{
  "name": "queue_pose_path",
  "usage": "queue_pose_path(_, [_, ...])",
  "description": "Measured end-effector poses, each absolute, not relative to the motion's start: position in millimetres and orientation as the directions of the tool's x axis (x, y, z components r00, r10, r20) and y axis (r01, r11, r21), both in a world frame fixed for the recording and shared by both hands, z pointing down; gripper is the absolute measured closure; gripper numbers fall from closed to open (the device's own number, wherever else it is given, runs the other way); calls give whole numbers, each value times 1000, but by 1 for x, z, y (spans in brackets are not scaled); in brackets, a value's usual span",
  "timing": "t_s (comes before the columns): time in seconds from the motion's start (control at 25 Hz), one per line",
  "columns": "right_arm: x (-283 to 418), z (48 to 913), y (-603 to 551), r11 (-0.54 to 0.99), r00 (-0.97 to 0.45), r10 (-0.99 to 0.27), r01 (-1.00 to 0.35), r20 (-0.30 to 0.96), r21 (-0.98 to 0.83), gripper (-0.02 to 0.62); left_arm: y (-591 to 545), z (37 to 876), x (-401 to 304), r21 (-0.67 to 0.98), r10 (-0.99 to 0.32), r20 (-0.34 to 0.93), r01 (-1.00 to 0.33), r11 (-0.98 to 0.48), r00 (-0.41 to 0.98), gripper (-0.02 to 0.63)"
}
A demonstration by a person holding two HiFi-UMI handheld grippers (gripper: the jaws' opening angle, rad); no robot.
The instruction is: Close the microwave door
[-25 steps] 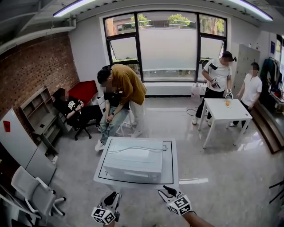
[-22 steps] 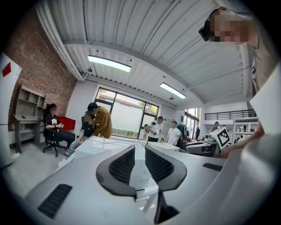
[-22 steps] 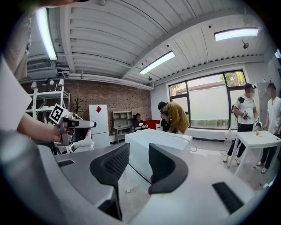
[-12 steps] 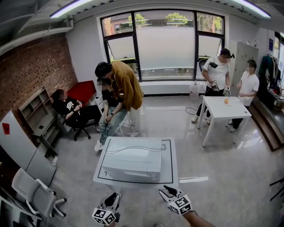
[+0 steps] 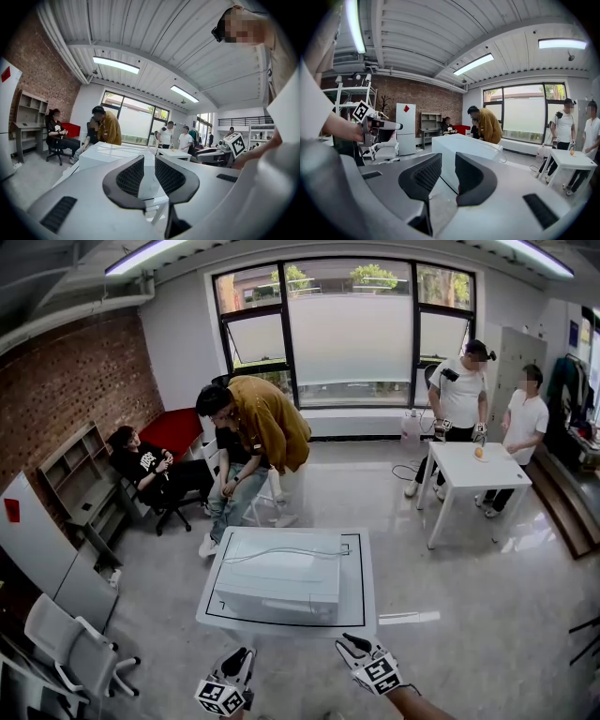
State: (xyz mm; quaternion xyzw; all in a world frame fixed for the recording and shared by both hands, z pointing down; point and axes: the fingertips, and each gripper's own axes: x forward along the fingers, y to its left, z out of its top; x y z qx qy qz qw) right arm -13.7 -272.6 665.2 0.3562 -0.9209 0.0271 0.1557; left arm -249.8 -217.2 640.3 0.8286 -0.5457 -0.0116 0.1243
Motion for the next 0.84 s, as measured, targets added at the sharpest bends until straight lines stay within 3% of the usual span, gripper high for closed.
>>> queue_pose_path(0.84, [-10,660,-278,742,-701,-651,-668,293,50,518,-229,643,-239,216,-893,136,-893,-395,429,546])
